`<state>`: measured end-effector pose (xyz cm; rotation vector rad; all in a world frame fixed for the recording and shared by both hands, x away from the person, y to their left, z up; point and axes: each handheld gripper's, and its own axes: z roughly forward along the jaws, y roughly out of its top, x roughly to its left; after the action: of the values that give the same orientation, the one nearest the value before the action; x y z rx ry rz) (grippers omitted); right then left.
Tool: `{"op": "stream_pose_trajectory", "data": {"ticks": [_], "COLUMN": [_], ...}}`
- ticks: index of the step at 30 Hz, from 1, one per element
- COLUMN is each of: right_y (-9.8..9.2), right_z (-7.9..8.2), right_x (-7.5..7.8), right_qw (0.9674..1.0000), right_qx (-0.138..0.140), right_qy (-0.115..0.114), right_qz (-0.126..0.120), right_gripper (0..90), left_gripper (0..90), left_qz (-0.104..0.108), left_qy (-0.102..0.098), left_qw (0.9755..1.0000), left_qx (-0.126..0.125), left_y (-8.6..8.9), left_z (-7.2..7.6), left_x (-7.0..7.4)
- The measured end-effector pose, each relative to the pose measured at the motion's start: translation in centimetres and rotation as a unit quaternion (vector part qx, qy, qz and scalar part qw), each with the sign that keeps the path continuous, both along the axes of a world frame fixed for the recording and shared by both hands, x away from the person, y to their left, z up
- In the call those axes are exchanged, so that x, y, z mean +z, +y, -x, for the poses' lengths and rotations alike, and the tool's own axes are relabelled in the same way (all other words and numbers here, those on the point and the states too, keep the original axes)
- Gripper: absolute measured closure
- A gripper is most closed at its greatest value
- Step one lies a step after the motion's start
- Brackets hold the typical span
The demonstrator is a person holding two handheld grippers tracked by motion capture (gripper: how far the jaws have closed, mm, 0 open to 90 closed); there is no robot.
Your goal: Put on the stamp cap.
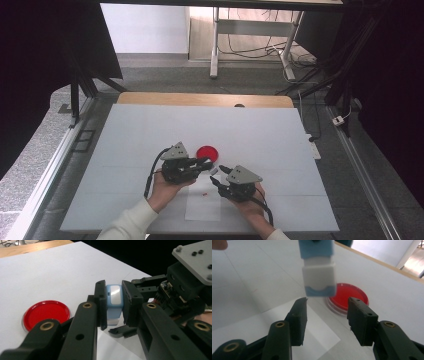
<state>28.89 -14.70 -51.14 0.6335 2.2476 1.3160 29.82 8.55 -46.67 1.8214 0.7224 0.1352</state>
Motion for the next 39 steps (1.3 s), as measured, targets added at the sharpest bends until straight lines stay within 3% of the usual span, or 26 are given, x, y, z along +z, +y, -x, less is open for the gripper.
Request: {"op": "stream_pose_trajectory", "data": {"ticks": [7,12,31,34,39], "right_y": [-2.7,-5.6,-15.1,-16.2,-17.0], "right_z": [-0.3,-0.8,0.9,1.1,0.8], "right_x": [0.1,0.1,0.2,0.4,0.4], "right_qw": [0.9996,0.9984,0.9935,0.9929,0.9919], "right_qx": [-0.013,-0.034,-0.105,-0.114,-0.122], "right_qy": [0.026,0.045,0.043,0.033,0.035], "right_qz": [-0.002,-0.004,-0.003,0.005,0.002], "right_gripper": [46.9,46.8,46.8,46.8,46.9], "left_gripper": [75.2,75.1,75.1,75.1,75.0], "left_qz": [-0.005,-0.012,-0.025,-0.030,-0.034], "left_qy": [0.003,0.002,-0.011,-0.016,-0.020], "left_qw": [1.0000,0.9999,0.9996,0.9994,0.9992], "left_qx": [-0.001,-0.003,-0.010,-0.009,-0.001], "left_y": [0.4,0.7,1.7,1.9,2.5], "left_z": [-0.2,-0.1,-0.4,-0.5,-0.7], "left_x": [0.0,0.1,0.9,1.1,1.3]}}
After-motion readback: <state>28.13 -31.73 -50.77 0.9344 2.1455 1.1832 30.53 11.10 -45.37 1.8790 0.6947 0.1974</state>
